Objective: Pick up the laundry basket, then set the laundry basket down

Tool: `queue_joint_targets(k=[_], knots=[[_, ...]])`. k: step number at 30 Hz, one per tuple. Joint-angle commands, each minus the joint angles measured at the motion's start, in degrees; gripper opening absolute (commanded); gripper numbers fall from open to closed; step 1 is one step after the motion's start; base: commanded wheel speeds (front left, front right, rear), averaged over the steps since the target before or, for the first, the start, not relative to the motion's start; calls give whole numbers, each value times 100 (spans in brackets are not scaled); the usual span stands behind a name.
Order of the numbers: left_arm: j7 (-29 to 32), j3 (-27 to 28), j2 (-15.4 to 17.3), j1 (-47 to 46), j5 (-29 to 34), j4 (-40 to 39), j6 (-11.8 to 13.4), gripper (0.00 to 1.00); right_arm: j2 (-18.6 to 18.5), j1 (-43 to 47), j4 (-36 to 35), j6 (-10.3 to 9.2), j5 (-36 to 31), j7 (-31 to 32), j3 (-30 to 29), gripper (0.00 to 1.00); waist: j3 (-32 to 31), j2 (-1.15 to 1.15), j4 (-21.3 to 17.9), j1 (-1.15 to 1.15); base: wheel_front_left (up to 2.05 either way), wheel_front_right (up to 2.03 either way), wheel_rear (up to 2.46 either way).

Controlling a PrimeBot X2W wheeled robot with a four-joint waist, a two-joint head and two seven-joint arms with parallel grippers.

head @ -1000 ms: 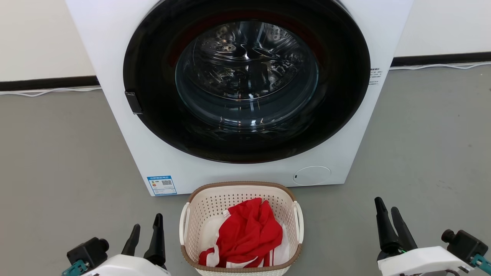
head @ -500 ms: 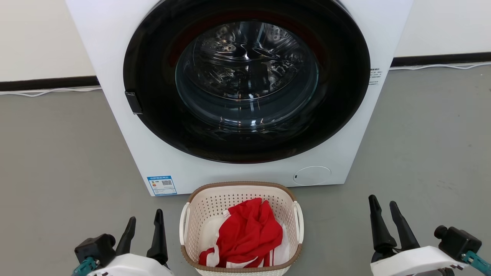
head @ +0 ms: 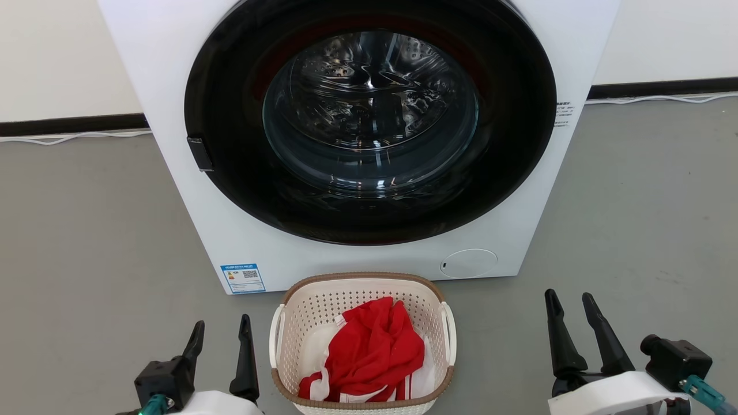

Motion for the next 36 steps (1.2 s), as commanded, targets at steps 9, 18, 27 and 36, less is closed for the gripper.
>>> queue_joint_targets(k=[9,18,27,36], knots=[[-209,32,99,-76,668,-282,177,100,-68,-52,-264,36,-723,-225,179,100,9,0,-2,0,0,0,0],[-360,-32,94,-22,1257,-378,254,100,-73,-34,-332,39,-1363,-377,245,100,16,0,-6,0,0,0,0],[-512,-50,43,43,1833,-457,268,100,-77,-11,-390,43,-1986,-528,321,100,9,0,-7,0,0,0,0],[-530,52,-57,87,1903,-443,148,100,-77,4,-375,43,-2053,-547,338,100,-4,0,-6,0,0,0,0]])
